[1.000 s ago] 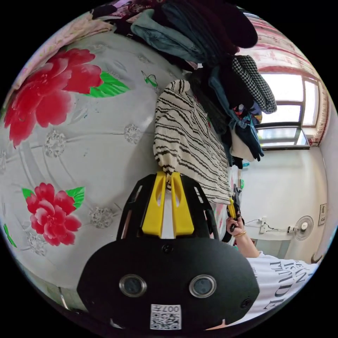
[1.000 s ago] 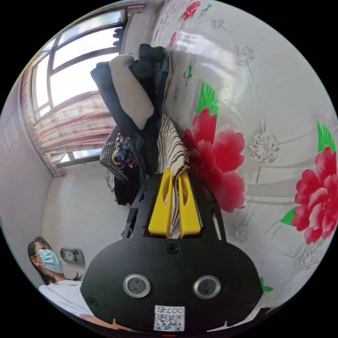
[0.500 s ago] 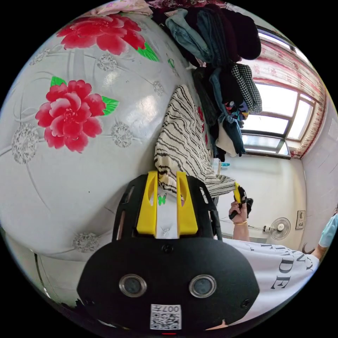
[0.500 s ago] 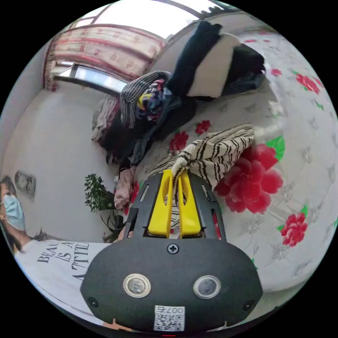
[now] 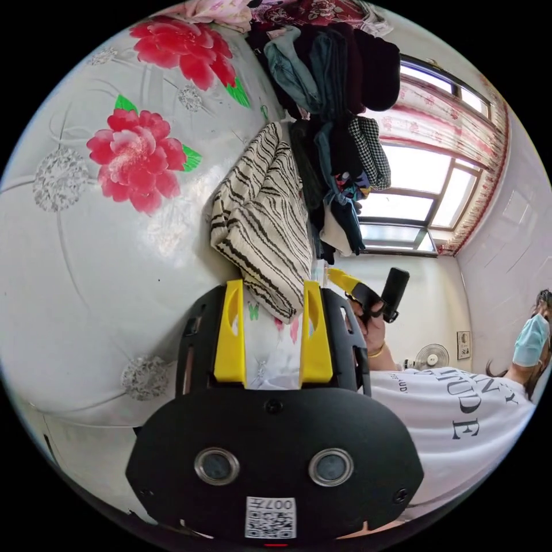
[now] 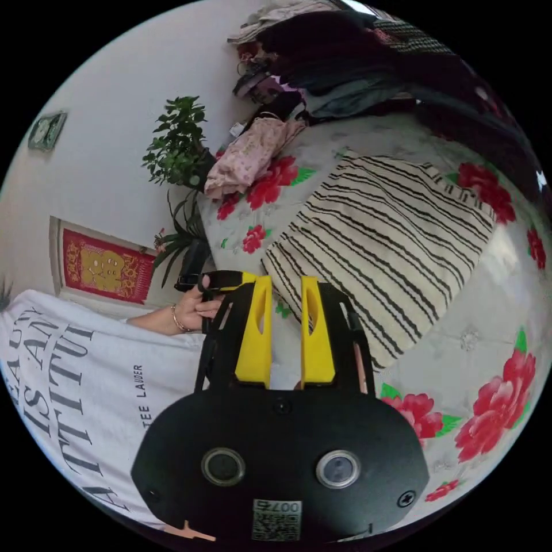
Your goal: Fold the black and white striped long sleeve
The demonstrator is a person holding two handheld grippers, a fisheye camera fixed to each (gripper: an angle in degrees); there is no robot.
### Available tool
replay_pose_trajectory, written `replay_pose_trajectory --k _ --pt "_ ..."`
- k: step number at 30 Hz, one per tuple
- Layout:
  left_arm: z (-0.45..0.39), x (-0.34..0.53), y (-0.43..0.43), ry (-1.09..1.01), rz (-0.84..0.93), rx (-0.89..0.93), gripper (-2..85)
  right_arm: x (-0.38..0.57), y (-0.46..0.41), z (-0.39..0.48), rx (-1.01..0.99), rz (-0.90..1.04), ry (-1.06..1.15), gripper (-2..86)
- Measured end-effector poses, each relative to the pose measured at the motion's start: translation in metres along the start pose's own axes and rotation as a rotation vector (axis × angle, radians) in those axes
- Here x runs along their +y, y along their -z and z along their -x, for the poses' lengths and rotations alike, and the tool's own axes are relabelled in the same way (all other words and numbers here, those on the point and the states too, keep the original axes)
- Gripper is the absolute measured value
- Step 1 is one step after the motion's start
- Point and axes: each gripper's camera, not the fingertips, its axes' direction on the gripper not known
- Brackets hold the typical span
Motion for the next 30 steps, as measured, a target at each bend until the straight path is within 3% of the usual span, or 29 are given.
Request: replay_pose_trajectory --k 4,7,11,14,21,25,30 --pt "0.005 0.008 0.004 0.007 -0.009 0.032 13.6 0.053 0.045 -0.100 0.016 -0.183 -0.380 8.3" --pt "0.007 0.003 -0.007 0.025 -0.001 0.033 13.4 0.094 0.042 -0.158 -0.104 -0.248 -0.590 9.5" --pt "0.006 -0.017 -0.039 0.042 0.044 -0.001 11.4 0.100 -0.003 -0.193 -0.319 -0.246 -0.653 9.0" --pt "0.013 -0.022 -0.054 0.110 0.032 -0.008 4.3 0.083 -0.024 -0.200 -0.457 -0.232 -0.677 7.4" --pt "-0.049 -0.079 0.000 -0.082 -0.130 0.111 1.3 -0.019 0.017 -0.144 -0.568 -0.293 -0.454 4.3" --pt "-0.107 -0.176 0.074 -0.244 -0.265 0.115 0.6 -0.150 0.047 -0.086 -0.630 -0.345 -0.243 3.1" --pt "-0.207 -0.214 0.177 -0.517 -0.478 -0.005 0.6 -0.283 0.071 0.033 -0.587 -0.372 0.056 2.9"
